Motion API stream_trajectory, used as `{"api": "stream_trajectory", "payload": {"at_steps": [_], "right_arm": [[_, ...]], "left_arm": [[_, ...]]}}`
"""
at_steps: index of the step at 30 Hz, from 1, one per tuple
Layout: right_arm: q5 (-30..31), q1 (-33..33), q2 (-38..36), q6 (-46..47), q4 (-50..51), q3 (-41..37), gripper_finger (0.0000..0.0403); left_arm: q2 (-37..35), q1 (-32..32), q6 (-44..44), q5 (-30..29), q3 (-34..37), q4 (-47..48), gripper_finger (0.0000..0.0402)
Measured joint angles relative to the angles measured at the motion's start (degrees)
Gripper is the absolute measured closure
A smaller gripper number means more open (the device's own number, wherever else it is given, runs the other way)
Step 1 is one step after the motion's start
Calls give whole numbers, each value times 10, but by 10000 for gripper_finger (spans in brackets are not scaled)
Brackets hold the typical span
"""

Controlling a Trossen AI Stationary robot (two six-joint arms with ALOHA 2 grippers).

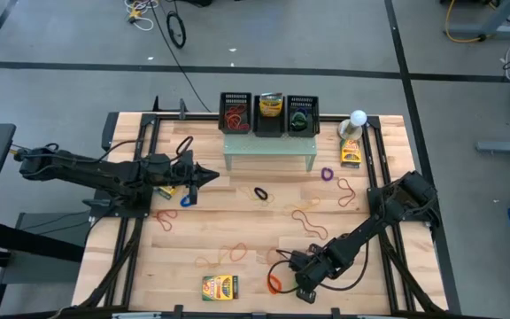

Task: Pick & Place Office Desk Supplies
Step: Put the green spring bracelet into the right black bin on the shelf

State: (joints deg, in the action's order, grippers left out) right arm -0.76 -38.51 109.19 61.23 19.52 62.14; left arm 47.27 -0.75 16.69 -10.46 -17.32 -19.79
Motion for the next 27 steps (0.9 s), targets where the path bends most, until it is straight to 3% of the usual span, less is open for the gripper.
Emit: {"api": "stream_trajectory", "payload": {"at_steps": [4,15,21,27], "right_arm": [[27,13,-3,-7,20,27,393],[111,97,-207,-62,199,55,396],[158,226,-342,-148,321,55,398],[206,394,-431,-236,314,55,394]], "left_arm": [[0,0,3,0,0,0,391],[0,0,36,0,0,-2,391],[0,0,48,-12,0,-2,391],[0,0,57,-32,0,-2,391]]}}
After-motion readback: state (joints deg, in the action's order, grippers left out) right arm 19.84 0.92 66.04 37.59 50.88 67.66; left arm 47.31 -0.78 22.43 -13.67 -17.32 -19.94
